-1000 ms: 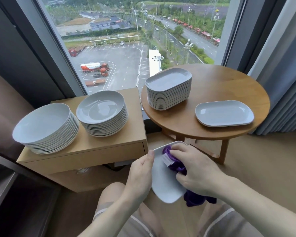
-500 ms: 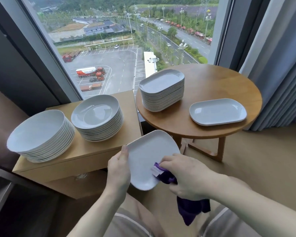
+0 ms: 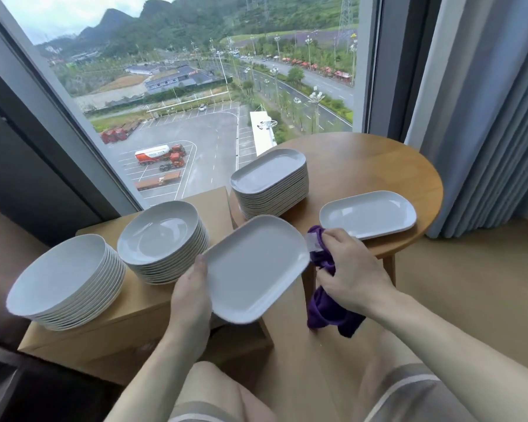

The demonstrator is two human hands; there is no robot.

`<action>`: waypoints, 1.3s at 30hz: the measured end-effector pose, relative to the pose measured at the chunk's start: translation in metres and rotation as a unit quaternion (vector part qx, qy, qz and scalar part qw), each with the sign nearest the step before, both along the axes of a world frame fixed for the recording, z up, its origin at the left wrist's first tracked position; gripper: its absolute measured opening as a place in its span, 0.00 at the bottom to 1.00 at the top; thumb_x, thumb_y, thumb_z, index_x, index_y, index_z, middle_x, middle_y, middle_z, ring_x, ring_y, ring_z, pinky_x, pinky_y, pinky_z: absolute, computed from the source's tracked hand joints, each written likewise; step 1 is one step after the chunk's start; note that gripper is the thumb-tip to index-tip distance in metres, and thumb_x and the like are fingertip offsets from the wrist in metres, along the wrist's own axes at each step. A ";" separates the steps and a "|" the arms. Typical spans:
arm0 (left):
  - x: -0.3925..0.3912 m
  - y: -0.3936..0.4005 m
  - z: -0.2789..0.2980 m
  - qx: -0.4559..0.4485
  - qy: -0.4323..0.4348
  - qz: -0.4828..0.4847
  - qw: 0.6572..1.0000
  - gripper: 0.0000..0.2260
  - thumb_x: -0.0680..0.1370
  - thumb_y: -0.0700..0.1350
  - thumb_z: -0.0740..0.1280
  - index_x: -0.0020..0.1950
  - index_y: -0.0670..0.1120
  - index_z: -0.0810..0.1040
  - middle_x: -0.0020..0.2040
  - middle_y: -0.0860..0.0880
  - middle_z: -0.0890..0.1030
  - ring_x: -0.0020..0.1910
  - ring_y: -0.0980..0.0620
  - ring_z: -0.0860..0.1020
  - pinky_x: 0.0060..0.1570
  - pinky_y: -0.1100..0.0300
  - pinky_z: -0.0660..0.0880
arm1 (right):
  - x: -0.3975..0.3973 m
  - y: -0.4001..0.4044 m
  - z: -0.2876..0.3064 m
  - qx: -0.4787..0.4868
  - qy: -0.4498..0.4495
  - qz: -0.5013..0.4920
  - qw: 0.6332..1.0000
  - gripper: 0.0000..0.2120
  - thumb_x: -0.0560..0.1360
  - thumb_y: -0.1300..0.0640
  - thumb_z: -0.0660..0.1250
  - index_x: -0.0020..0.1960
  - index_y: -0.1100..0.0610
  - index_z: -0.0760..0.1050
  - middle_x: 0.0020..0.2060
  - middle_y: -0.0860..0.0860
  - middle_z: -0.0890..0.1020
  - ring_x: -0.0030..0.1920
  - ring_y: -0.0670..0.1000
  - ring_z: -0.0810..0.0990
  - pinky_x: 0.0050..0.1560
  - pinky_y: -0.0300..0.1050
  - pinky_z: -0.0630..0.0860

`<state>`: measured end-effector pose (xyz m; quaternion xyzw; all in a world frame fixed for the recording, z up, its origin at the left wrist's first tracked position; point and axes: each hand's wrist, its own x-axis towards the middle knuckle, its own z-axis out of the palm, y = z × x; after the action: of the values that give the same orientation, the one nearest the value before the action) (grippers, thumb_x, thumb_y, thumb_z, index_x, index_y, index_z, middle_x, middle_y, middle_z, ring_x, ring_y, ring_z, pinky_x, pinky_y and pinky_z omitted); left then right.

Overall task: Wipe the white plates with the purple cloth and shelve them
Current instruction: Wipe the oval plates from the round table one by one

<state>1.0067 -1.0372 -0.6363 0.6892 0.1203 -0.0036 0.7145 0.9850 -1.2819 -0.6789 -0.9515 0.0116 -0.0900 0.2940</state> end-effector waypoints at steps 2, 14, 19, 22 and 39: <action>0.027 -0.007 0.018 -0.038 -0.002 0.019 0.999 0.11 0.88 0.48 0.59 0.55 0.49 0.81 0.46 0.54 0.88 0.46 0.52 0.85 0.49 0.53 0.79 | 0.003 -0.011 0.004 0.045 -0.023 -0.030 0.998 0.08 0.73 0.56 0.66 0.50 0.49 0.70 0.58 0.45 0.74 0.54 0.54 0.74 0.52 0.49 0.74; 0.193 -0.073 0.061 0.089 0.017 -0.010 0.996 0.09 0.80 0.30 0.58 0.46 0.41 0.74 0.40 0.43 0.74 0.34 0.46 0.76 0.21 0.64 0.74 | 0.013 -0.058 0.007 0.126 -0.020 -0.129 0.983 0.07 0.71 0.57 0.65 0.49 0.50 0.71 0.51 0.45 0.75 0.49 0.52 0.76 0.49 0.51 0.77; 0.235 -0.081 0.048 0.180 0.014 -0.029 0.983 0.09 0.82 0.30 0.60 0.53 0.43 0.74 0.44 0.47 0.75 0.39 0.51 0.76 0.24 0.66 0.77 | 0.014 -0.067 0.002 0.132 -0.023 -0.134 0.982 0.11 0.72 0.57 0.64 0.53 0.49 0.71 0.54 0.44 0.75 0.52 0.51 0.75 0.52 0.48 0.76; 0.245 -0.084 0.038 0.268 -0.020 0.003 0.963 0.15 0.80 0.30 0.59 0.63 0.39 0.78 0.49 0.43 0.78 0.40 0.47 0.76 0.31 0.60 0.77 | 0.016 -0.069 -0.002 0.131 -0.030 -0.128 0.983 0.11 0.71 0.57 0.63 0.50 0.46 0.66 0.54 0.43 0.74 0.51 0.51 0.75 0.49 0.45 0.74; 0.278 -0.092 -0.009 0.509 -0.095 0.002 0.855 0.20 0.81 0.52 0.67 0.72 0.46 0.74 0.71 0.41 0.75 0.73 0.39 0.68 0.71 0.42 0.69 | 0.018 -0.073 -0.002 0.129 -0.029 -0.135 0.982 0.13 0.72 0.57 0.64 0.56 0.50 0.72 0.54 0.43 0.74 0.53 0.50 0.75 0.51 0.48 0.76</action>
<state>1.2846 -1.1290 -0.6457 0.9535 0.0386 0.1253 0.2714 1.0029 -1.3551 -0.6805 -0.8922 0.1424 -0.1543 0.3998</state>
